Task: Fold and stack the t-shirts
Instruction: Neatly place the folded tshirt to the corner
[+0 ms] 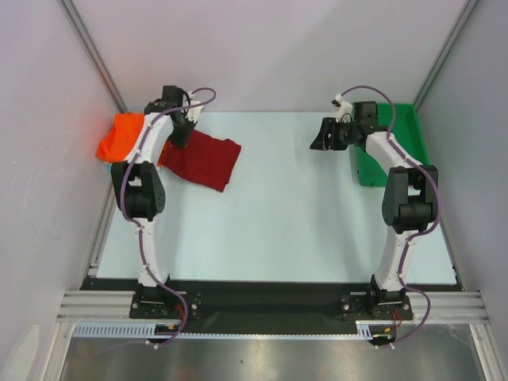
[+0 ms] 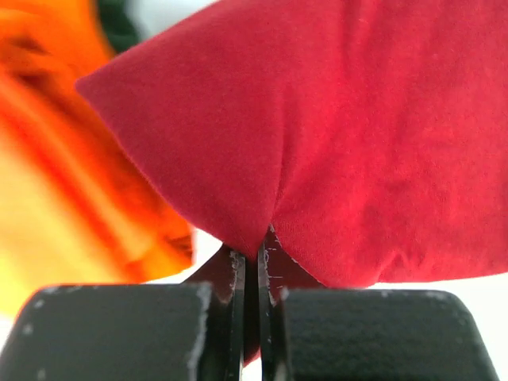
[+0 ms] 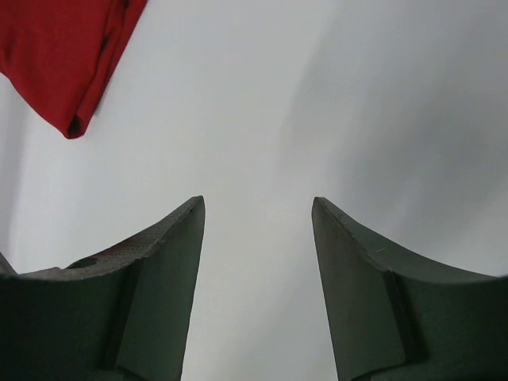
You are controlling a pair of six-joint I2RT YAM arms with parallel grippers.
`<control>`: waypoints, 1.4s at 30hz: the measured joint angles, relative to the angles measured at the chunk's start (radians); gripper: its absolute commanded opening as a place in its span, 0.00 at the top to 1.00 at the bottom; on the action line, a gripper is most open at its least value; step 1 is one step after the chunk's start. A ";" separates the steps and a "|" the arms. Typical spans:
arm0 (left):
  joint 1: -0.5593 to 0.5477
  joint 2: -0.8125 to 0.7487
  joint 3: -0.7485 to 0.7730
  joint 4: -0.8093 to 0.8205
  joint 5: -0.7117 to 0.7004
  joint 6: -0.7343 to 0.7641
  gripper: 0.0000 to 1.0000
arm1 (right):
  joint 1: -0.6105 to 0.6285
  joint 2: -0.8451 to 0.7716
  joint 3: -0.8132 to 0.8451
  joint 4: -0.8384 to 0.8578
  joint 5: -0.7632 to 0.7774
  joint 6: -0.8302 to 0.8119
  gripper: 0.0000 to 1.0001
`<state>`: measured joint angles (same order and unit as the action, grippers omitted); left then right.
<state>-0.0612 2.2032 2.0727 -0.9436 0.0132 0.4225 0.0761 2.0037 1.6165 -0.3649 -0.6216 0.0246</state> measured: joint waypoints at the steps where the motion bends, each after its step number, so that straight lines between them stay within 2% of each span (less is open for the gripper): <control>1: -0.002 0.000 0.013 0.002 -0.034 0.018 0.99 | -0.003 0.003 0.000 0.004 -0.002 0.005 0.38; 8: -0.003 0.000 0.125 0.085 -0.216 0.105 1.00 | -0.014 0.022 0.000 0.029 -0.015 0.035 0.38; 13: 0.001 0.000 0.140 0.128 -0.300 0.138 1.00 | -0.014 0.022 -0.005 0.046 -0.021 0.039 0.39; 27: 0.003 -0.033 0.136 0.189 -0.456 0.188 1.00 | -0.015 -0.009 -0.087 0.058 -0.023 0.051 0.38; 42: 0.019 -0.043 0.140 0.359 -0.587 0.301 1.00 | -0.014 -0.084 -0.171 0.080 -0.021 0.051 0.38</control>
<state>-0.0422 2.1605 2.2127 -0.5850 -0.5739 0.7231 0.0616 1.9198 1.4456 -0.2844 -0.6422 0.0757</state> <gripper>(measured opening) 0.037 0.619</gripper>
